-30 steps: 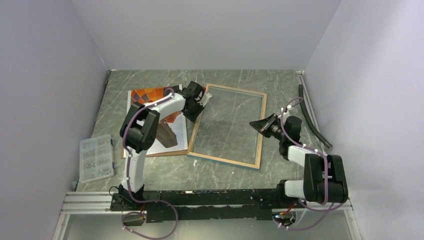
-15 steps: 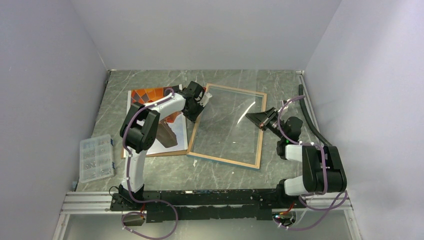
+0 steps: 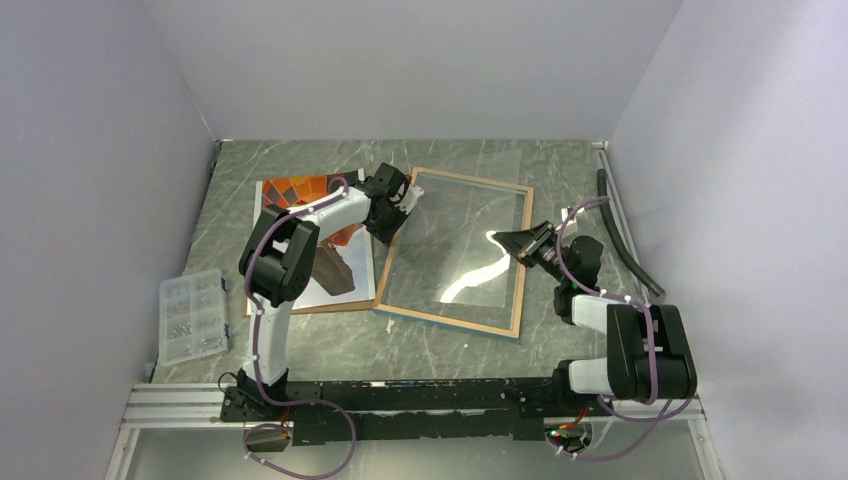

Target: Put the photo into the frame

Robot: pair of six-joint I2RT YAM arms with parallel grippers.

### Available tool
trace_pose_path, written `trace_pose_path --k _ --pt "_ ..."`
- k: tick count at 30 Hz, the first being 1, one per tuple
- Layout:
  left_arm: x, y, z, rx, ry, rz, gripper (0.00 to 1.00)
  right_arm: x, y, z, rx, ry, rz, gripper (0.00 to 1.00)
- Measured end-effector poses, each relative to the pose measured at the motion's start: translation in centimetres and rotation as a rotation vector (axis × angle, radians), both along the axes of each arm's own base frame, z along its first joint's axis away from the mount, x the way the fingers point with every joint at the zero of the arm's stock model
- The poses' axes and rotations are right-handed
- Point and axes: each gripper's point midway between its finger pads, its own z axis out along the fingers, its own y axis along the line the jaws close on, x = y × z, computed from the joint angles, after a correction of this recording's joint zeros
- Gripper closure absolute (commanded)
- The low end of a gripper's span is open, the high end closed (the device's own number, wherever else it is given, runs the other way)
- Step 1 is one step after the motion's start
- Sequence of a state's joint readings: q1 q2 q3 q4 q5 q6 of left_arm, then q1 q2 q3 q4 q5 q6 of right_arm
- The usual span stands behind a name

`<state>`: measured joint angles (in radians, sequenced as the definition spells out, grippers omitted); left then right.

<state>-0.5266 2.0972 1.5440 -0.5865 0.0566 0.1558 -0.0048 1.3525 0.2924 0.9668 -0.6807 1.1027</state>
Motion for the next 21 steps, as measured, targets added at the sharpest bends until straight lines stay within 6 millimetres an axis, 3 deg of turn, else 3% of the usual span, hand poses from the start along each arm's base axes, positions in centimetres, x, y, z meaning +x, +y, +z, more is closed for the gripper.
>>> trace_pose_path --k 21 --pt "0.0 0.0 0.0 0.000 -0.004 0.001 0.83 0.5 -0.6 -1.8 -0.137 0.030 -0.002 1.00"
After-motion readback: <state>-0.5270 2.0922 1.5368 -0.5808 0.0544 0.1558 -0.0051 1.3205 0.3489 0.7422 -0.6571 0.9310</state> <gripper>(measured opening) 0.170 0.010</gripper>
